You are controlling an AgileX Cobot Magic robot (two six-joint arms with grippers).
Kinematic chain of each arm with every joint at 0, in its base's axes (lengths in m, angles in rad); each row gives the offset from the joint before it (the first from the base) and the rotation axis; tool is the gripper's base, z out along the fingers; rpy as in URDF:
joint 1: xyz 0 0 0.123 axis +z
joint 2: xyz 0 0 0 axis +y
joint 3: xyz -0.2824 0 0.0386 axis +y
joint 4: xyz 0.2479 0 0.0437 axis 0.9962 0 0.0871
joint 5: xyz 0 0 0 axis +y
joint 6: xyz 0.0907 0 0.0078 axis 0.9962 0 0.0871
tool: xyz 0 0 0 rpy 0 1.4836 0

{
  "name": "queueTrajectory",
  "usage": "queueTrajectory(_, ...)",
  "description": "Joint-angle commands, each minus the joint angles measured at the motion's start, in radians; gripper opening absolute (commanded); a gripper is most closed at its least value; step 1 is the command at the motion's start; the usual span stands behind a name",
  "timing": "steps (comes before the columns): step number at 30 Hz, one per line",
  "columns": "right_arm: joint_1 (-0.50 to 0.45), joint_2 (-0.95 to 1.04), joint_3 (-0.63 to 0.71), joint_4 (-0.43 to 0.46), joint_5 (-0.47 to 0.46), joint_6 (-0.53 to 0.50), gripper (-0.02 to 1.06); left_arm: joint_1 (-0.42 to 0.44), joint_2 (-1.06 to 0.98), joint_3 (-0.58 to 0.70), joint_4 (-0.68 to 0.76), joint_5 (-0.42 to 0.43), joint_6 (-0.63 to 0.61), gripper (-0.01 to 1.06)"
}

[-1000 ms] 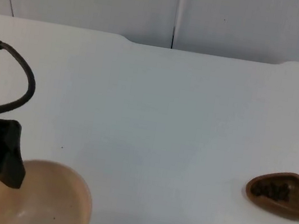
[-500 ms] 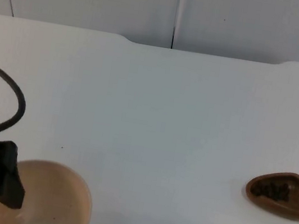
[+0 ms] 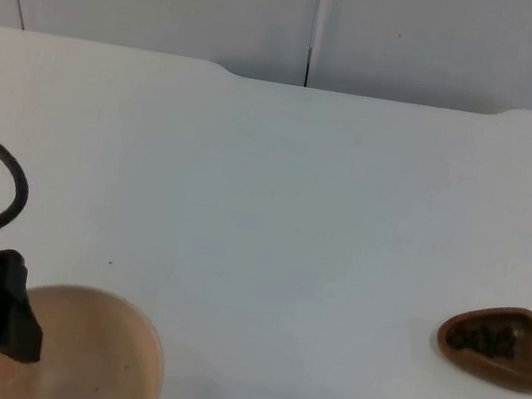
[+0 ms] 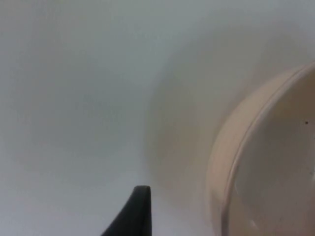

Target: Pick up the bowl with the left hand and pour the coffee beans from the cup into the bowl with the right hand.

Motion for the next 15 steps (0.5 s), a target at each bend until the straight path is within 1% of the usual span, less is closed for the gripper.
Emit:
queueTrajectory(1,-0.004,-0.004,0.001,0.000,-0.003,0.001,1.05,0.012,-0.002,0.022,-0.019,-0.018,0.000,0.99)
queueTrajectory(3,-0.004,-0.004,0.001,0.000,-0.003,0.001,1.05,0.058,-0.002,0.034,-0.019,-0.034,0.015,0.99)
queueTrajectory(5,-0.004,-0.004,0.001,0.000,-0.003,0.001,1.05,0.114,-0.002,0.035,-0.025,-0.019,0.067,0.99)
queueTrajectory(6,-0.004,-0.004,0.001,0.000,-0.003,0.001,1.05,0.114,-0.002,0.035,-0.025,-0.019,0.067,0.99)
queueTrajectory(8,-0.004,-0.004,0.001,0.000,-0.003,0.001,1.05,0.152,-0.002,0.039,-0.046,0.009,0.141,0.99)
queueTrajectory(9,-0.004,-0.004,0.001,0.000,-0.003,0.001,1.05,0.166,-0.002,0.045,-0.058,0.009,0.161,0.99)
queueTrajectory(13,-0.004,-0.004,0.001,0.000,-0.003,0.001,1.05,0.197,-0.001,0.059,-0.059,-0.007,0.175,0.99)
queueTrajectory(15,-0.004,-0.004,0.001,0.000,-0.003,0.001,1.05,0.208,-0.001,0.061,-0.103,-0.004,0.235,0.99)
